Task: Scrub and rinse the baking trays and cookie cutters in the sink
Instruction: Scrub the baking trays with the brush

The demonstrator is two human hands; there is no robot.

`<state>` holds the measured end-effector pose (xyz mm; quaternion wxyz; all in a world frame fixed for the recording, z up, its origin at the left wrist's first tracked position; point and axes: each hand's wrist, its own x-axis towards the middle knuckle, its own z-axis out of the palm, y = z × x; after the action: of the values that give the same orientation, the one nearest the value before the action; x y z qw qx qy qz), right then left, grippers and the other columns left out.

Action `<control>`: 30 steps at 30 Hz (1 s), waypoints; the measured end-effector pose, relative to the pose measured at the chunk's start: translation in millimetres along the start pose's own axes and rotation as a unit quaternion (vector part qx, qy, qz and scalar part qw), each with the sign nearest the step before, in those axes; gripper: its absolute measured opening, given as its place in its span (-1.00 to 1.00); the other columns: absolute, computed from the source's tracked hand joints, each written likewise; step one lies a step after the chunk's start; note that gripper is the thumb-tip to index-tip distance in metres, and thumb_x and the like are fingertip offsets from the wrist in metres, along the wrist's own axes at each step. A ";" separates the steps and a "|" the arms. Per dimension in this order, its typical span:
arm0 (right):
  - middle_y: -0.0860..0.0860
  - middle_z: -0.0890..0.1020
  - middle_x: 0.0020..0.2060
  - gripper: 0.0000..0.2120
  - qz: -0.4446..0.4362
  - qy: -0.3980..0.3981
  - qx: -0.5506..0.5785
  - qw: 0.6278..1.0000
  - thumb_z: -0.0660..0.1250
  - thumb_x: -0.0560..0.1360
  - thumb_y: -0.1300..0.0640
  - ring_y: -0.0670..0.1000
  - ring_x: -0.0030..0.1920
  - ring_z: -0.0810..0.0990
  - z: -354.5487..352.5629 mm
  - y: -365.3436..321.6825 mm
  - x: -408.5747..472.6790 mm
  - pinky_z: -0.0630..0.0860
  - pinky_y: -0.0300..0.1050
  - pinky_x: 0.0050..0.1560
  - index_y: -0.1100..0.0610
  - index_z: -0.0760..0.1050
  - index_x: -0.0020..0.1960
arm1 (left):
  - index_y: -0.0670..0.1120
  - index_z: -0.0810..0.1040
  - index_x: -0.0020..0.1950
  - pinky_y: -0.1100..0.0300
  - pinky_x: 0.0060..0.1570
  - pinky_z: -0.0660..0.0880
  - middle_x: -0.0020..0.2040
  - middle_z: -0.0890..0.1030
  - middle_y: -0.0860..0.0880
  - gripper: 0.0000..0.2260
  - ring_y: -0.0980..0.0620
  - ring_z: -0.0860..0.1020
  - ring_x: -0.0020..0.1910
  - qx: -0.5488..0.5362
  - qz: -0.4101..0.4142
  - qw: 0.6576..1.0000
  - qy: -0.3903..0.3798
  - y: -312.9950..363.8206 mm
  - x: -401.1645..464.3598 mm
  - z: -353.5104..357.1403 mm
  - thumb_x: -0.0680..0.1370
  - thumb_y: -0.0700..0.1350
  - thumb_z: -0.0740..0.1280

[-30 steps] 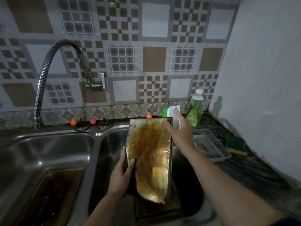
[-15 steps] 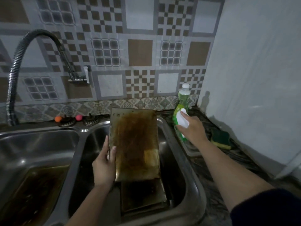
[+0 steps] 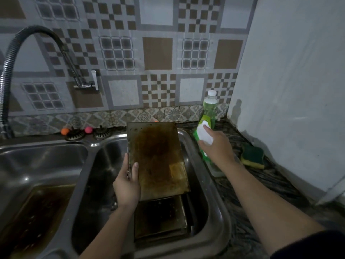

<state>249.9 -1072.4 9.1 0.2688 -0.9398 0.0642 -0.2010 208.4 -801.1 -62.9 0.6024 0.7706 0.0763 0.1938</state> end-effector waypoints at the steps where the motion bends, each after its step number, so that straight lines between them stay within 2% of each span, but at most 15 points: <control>1: 0.08 0.46 0.24 -0.41 -0.025 0.018 0.028 0.999 0.31 0.53 -0.07 0.08 0.18 0.47 2.5 -15.2 -5.0 0.42 -0.13 0.02 -0.08 0.23 0.51 | 0.14 0.28 0.48 0.06 0.29 0.46 0.29 0.56 0.00 -0.55 0.10 0.52 0.25 -0.009 -0.002 1.000 -0.003 1.1 -0.3 2.1 0.59 0.03 0.25; 3: 0.02 0.45 0.25 -0.41 -0.086 0.020 0.078 0.993 0.31 0.52 -0.07 0.02 0.18 0.45 13.3 -43.8 -23.9 0.42 -0.20 0.01 -0.09 0.22 0.51 | 0.13 0.28 0.47 0.03 0.28 0.47 0.31 0.54 0.01 -0.56 0.11 0.51 0.26 -0.028 0.001 1.000 -0.003 7.7 -1.2 5.2 0.60 0.02 0.25; 7: -0.03 0.43 0.27 -0.41 -0.204 0.003 0.119 0.972 0.25 0.50 -0.14 0.00 0.23 0.44 54.0 -80.6 -81.3 0.47 -0.12 0.15 -0.14 0.21 0.50 | 0.16 0.31 0.46 -0.01 0.30 0.46 0.33 0.52 0.06 -0.57 0.13 0.50 0.29 -0.078 0.042 0.996 0.002 25.5 -0.9 4.4 0.60 -0.01 0.26; 11: 0.01 0.43 0.26 -0.40 -0.207 0.045 0.152 0.965 0.26 0.52 -0.11 -0.01 0.21 0.43 64.3 -115.8 -49.9 0.40 -0.25 0.13 -0.12 0.17 0.52 | 0.35 0.34 0.35 -0.03 0.36 0.39 0.38 0.46 0.14 -0.58 0.16 0.42 0.37 -0.099 0.068 0.993 -0.017 36.6 -6.8 -5.5 0.59 -0.07 0.27; 13: 0.07 0.48 0.19 -0.40 -0.176 0.066 0.165 0.968 0.30 0.53 -0.06 0.04 0.15 0.46 61.1 -138.2 -14.8 0.42 -0.21 0.13 -0.06 0.19 0.52 | 0.38 0.35 0.31 0.00 0.38 0.36 0.37 0.46 0.17 -0.58 0.18 0.41 0.37 -0.102 0.074 0.992 -0.015 41.9 -11.4 -9.5 0.60 -0.10 0.27; 15: 0.08 0.49 0.18 -0.39 -0.187 0.060 0.172 0.965 0.31 0.53 -0.05 0.06 0.15 0.47 61.7 -158.0 -2.5 0.48 -0.12 0.16 -0.05 0.20 0.52 | 0.32 0.33 0.37 0.02 0.36 0.39 0.35 0.49 0.13 -0.58 0.15 0.45 0.34 -0.096 0.078 0.992 0.007 44.6 -9.1 -16.2 0.61 -0.11 0.25; 19: -0.01 0.46 0.23 -0.40 -0.264 -0.015 0.180 0.947 0.32 0.50 -0.03 -0.04 0.19 0.45 82.2 -167.1 -67.0 0.35 -0.31 0.18 -0.08 0.23 0.51 | 0.10 0.35 0.46 0.03 0.29 0.46 0.28 0.55 0.06 -0.59 0.14 0.53 0.24 -0.079 0.054 0.991 0.090 37.1 19.6 -51.6 0.62 -0.13 0.23; 21: -0.04 0.47 0.20 -0.40 -0.290 -0.028 0.201 0.935 0.28 0.49 -0.07 -0.09 0.19 0.43 96.7 -159.0 -106.7 0.40 -0.25 0.20 -0.09 0.24 0.50 | 0.09 0.36 0.46 0.11 0.30 0.44 0.31 0.53 0.07 -0.59 0.16 0.51 0.27 -0.075 0.063 0.990 0.099 31.7 28.5 -72.5 0.62 -0.17 0.22; 24: -0.01 0.50 0.15 -0.42 -0.268 0.013 0.186 0.945 0.25 0.48 -0.10 -0.03 0.10 0.49 109.5 -162.5 -92.9 0.51 -0.14 0.07 -0.08 0.26 0.49 | 0.08 0.35 0.44 0.36 0.26 0.38 0.32 0.50 0.13 -0.59 0.30 0.47 0.26 -0.082 0.082 0.991 0.064 29.7 22.3 -77.9 0.62 -0.20 0.23; 26: 0.02 0.49 0.18 -0.42 -0.210 0.024 0.169 0.963 0.25 0.52 -0.07 0.00 0.09 0.51 104.9 -182.7 -53.2 0.46 -0.23 -0.01 -0.10 0.20 0.50 | 0.03 0.36 0.45 0.45 0.24 0.35 0.32 0.49 0.15 -0.59 0.40 0.43 0.24 -0.079 0.096 0.991 0.054 29.6 15.2 -75.8 0.61 -0.20 0.24; 30: 0.08 0.45 0.26 -0.41 -0.137 0.021 0.161 0.977 0.27 0.55 -0.04 0.05 0.20 0.46 96.8 -212.1 -11.5 0.37 -0.22 0.12 -0.08 0.15 0.53 | 0.03 0.34 0.46 0.35 0.35 0.30 0.36 0.46 0.16 -0.60 0.30 0.39 0.34 -0.106 0.106 0.988 0.029 33.2 29.6 -94.0 0.62 -0.19 0.22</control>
<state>282.0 -843.8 42.8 0.3849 -0.8798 -0.0923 -0.2631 194.8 -714.9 -6.2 0.6544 0.6999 -0.0098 0.2861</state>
